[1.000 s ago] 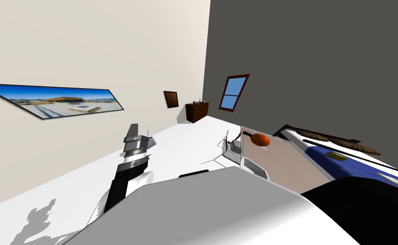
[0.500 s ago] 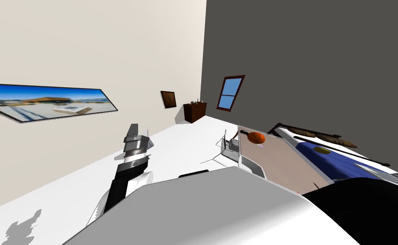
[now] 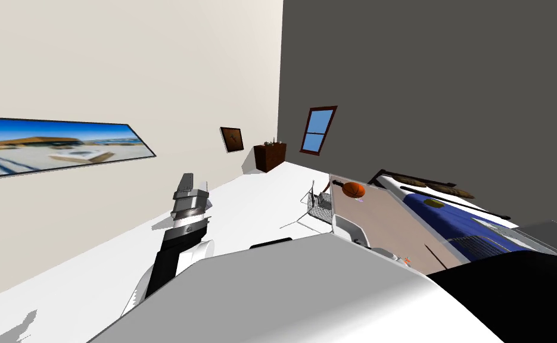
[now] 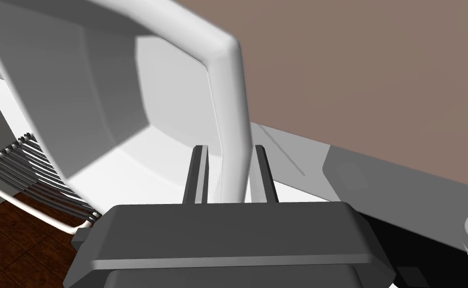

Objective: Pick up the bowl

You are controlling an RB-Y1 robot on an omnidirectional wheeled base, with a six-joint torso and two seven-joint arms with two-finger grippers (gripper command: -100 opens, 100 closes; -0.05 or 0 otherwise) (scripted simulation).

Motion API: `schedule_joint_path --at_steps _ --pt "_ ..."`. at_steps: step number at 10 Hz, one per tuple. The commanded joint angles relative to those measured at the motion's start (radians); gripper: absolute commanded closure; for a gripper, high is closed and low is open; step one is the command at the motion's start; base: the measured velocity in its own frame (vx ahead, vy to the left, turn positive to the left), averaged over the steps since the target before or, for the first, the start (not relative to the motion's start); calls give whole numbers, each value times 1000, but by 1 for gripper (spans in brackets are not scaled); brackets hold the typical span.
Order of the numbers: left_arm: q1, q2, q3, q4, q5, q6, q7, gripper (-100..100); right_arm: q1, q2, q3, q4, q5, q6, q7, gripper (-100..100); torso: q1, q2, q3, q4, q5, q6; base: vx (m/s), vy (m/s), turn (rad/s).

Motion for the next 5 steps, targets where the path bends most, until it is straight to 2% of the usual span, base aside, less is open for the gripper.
schedule_joint_path --at_steps 1,2,3,4,5 --pt "0 0 0 0 0 0 0 0 -14 8 -12 17 -50 -12 50 100 0 0 0 0 0 0 -5 3 41" --pt "0 0 0 0 0 0 0 0 -14 8 -12 17 -62 -12 53 100 -1 -1 0 0 -1 -1 0 -6 10" --pt "0 0 0 0 0 0 0 0 -64 -38 40 69 -100 -18 97 100 -2 -1 0 1 -1 -1 -5 25 -249" --pt "0 0 0 0 0 0 0 0 -78 -38 80 57 -125 -18 81 100 -1 -1 0 0 1 1 -12 37 -192" --pt "0 0 0 0 0 0 0 0 -90 -38 80 76 -156 -18 110 100 1 -1 0 1 0 0 -13 31 6"
